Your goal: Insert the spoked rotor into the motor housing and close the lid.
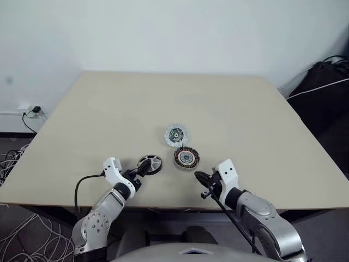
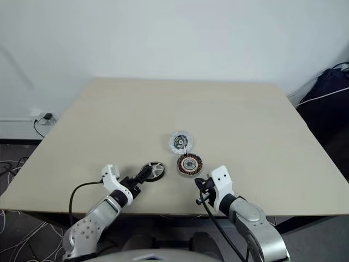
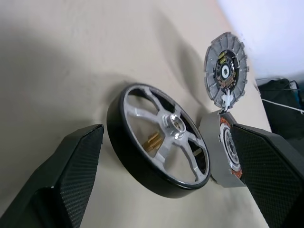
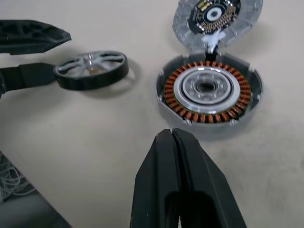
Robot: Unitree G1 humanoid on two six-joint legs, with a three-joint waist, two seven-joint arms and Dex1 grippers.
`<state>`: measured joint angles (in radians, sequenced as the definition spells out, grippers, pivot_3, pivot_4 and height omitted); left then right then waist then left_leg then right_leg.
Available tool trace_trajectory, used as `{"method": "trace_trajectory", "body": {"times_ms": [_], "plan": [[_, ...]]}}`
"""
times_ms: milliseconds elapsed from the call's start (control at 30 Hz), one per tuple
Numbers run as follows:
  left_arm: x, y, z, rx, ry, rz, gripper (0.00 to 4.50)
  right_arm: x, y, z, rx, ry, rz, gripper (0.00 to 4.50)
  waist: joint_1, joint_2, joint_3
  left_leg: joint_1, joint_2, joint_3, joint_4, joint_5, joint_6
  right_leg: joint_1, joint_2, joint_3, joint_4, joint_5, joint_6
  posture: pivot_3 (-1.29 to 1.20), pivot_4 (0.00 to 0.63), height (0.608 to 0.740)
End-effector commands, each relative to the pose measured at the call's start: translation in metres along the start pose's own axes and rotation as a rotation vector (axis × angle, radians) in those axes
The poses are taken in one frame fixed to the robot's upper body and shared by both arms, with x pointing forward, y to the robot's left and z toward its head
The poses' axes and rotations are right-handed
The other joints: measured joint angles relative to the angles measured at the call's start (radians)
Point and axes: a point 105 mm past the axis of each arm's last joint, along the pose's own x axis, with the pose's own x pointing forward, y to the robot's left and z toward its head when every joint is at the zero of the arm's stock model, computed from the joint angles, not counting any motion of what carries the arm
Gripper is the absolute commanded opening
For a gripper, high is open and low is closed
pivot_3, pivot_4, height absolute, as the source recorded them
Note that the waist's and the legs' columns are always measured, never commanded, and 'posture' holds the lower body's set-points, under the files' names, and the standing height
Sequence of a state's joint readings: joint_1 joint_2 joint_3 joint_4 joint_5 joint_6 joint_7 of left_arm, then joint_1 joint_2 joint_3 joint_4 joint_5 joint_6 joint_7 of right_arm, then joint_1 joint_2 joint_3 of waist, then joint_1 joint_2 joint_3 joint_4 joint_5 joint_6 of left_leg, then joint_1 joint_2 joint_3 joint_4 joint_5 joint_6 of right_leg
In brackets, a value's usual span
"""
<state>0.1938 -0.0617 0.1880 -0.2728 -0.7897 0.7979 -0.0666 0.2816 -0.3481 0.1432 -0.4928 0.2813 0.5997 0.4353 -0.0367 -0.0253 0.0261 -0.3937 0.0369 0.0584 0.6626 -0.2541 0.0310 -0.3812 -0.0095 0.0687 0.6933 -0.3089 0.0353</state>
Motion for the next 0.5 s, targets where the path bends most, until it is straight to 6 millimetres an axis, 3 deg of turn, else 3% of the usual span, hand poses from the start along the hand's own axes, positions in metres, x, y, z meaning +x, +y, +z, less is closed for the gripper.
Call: {"method": "trace_trajectory", "body": {"times_ms": [33, 167, 500], "plan": [[0.0077, -0.014, -0.0047, -0.09, 0.013, -0.043, 4.5, -0.003, 0.0011, 0.018, -0.032, -0.066, 0.001, 0.06, 0.0, 0.0, 0.0, 0.0, 0.0, 0.0, 0.0, 0.0, 0.0, 0.0, 0.0, 0.0, 0.0, 0.0, 0.0, 0.0, 0.0, 0.74], [0.0105, -0.0156, -0.0049, -0.122, 0.016, -0.043, 4.5, -0.0021, 0.001, 0.0165, -0.032, -0.062, -0.004, 0.06, 0.001, 0.0, 0.0, 0.0, 0.0, 0.0, 0.0, 0.0, 0.0, 0.0, 0.0, 0.0, 0.0, 0.0, 0.0, 0.0, 0.0, 0.74], [0.0099, -0.0152, 0.0005, -0.13, -0.007, -0.039, 1.27, -0.0012, 0.0008, 0.0131, -0.026, -0.053, -0.009, 0.0, 0.001, 0.0, 0.0, 0.0, 0.0, 0.0, 0.0, 0.0, 0.0, 0.0, -0.001, 0.0, -0.001, 0.0, 0.0, 0.0, 0.0, 0.74]]}}
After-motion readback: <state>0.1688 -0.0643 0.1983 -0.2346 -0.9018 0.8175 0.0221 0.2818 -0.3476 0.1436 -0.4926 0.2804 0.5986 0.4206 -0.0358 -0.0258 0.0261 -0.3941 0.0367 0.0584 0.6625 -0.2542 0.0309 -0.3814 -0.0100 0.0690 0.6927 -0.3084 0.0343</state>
